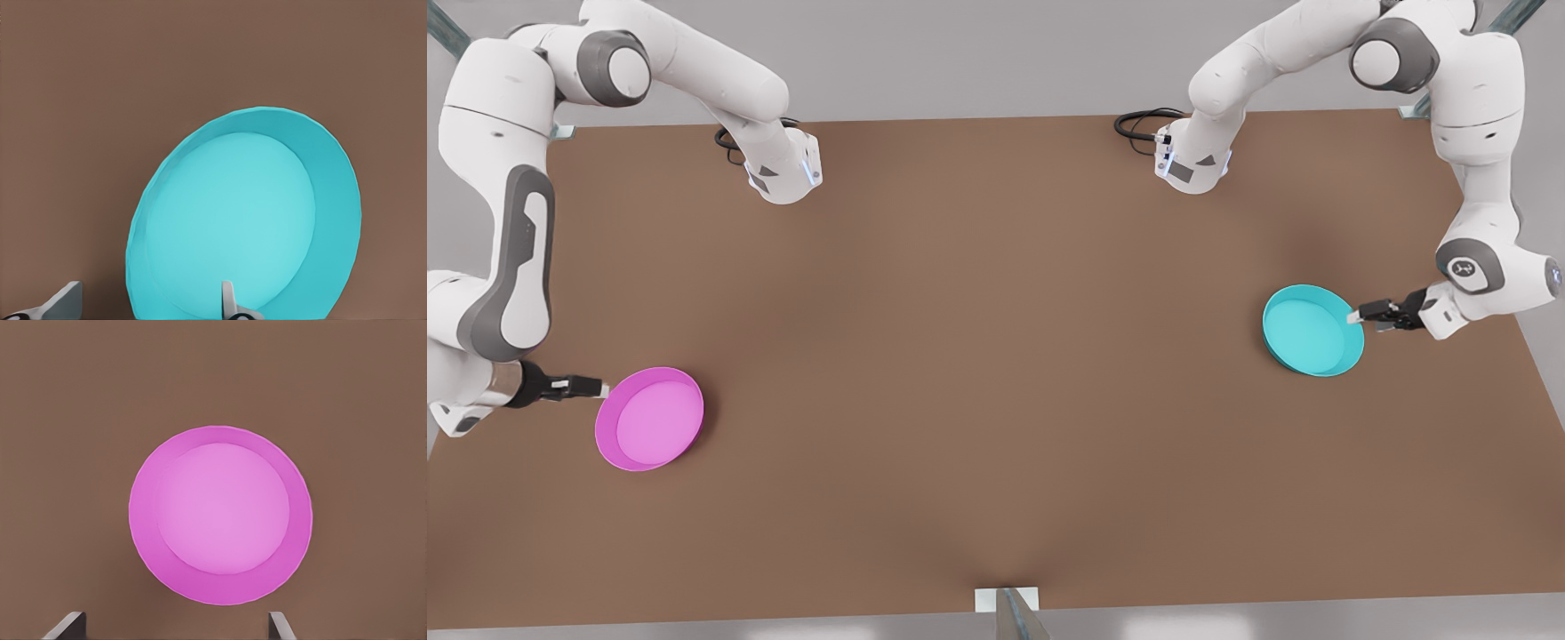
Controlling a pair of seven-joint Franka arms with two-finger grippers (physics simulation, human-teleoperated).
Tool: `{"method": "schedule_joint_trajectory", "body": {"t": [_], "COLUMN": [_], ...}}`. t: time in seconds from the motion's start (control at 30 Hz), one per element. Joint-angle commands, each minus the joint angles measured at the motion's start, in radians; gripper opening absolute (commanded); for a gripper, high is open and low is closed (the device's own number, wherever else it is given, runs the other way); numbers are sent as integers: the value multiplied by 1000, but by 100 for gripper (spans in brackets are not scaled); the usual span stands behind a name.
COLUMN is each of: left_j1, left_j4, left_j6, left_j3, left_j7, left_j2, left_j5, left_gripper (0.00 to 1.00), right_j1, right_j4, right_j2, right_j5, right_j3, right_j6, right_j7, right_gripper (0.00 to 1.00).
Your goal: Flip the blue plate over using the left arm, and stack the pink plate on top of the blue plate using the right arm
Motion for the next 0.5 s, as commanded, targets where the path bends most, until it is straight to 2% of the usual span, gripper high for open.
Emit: {"method": "schedule_joint_trajectory", "body": {"t": [0.0, 0.43, 0.47], "left_j1": [0, -43, -43], "left_j4": [2, 52, 52], "left_j6": [6, 31, 31], "left_j3": [0, -3, -3], "left_j7": [-2, -69, -69], "left_j2": [4, 76, 76], "left_j5": [-10, -67, -67], "left_gripper": [100, 100, 98], "right_j1": [-10, -14, -11], "right_j4": [-1, 3, 20], "right_j2": [0, 112, 129], "right_j5": [2, -14, -17], "right_j3": [0, -1, -1], "right_j6": [1, 88, 116], "right_j7": [-4, -50, -51], "right_gripper": [100, 100, 100]}}
